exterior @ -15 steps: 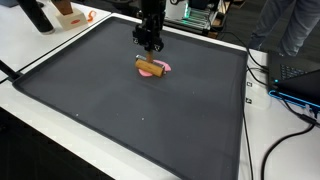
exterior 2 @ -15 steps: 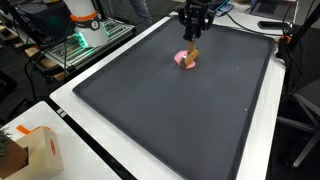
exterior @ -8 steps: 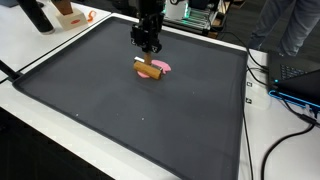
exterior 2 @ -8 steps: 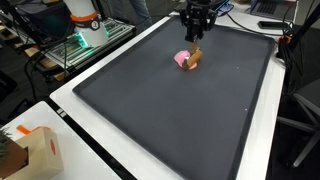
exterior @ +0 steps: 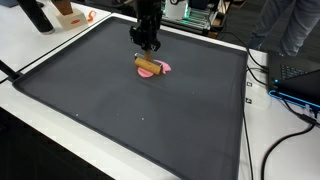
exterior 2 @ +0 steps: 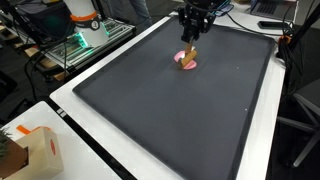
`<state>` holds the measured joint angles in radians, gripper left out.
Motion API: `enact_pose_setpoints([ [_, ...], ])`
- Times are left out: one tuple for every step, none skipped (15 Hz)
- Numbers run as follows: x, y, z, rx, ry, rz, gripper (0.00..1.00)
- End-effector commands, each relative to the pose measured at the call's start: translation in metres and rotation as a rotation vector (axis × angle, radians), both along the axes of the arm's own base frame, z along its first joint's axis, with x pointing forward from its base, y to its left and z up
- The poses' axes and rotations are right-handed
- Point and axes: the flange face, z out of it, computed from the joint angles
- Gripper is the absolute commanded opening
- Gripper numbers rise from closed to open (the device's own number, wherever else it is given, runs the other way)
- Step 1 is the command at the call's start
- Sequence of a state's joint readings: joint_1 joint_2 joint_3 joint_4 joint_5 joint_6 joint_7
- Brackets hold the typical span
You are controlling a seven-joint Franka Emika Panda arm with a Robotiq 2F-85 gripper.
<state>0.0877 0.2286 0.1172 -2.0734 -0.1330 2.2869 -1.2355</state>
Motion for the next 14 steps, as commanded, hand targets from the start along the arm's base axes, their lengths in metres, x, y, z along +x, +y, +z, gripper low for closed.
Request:
enact_pose_setpoints([
  [-0.01,-0.0079,-0.0497,-0.053,0.151,-0.002,0.24],
  [-0.0093,-0.0077,-0.0505,-0.055,0.161,-0.001,0.24],
  [-0.0091,-0.0074,-0.0515,-0.057,0.17,0.0,0.24],
  [-0.0086,-0.0072,-0.0522,-0.055,0.18,0.001,0.24],
  [-0.0084,-0.0066,-0.0523,-0.045,0.19,0.009,0.24],
  [-0.0082,-0.007,-0.053,-0.044,0.197,0.009,0.24],
  [-0.0083,-0.0073,-0.0529,-0.042,0.204,0.012,0.24],
  [-0.0087,-0.008,-0.0521,-0.045,0.208,0.015,0.24],
  [-0.0094,-0.0094,-0.0512,-0.056,0.21,0.01,0.24],
  [-0.0104,-0.0103,-0.0505,-0.059,0.214,0.011,0.24],
  [-0.0113,-0.0107,-0.0499,-0.057,0.218,0.014,0.24],
  [-0.012,-0.0115,-0.0494,-0.054,0.222,0.016,0.24],
  [-0.0124,-0.0127,-0.0489,-0.059,0.225,0.013,0.24],
  [-0.0131,-0.0127,-0.0476,-0.052,0.229,0.022,0.24],
])
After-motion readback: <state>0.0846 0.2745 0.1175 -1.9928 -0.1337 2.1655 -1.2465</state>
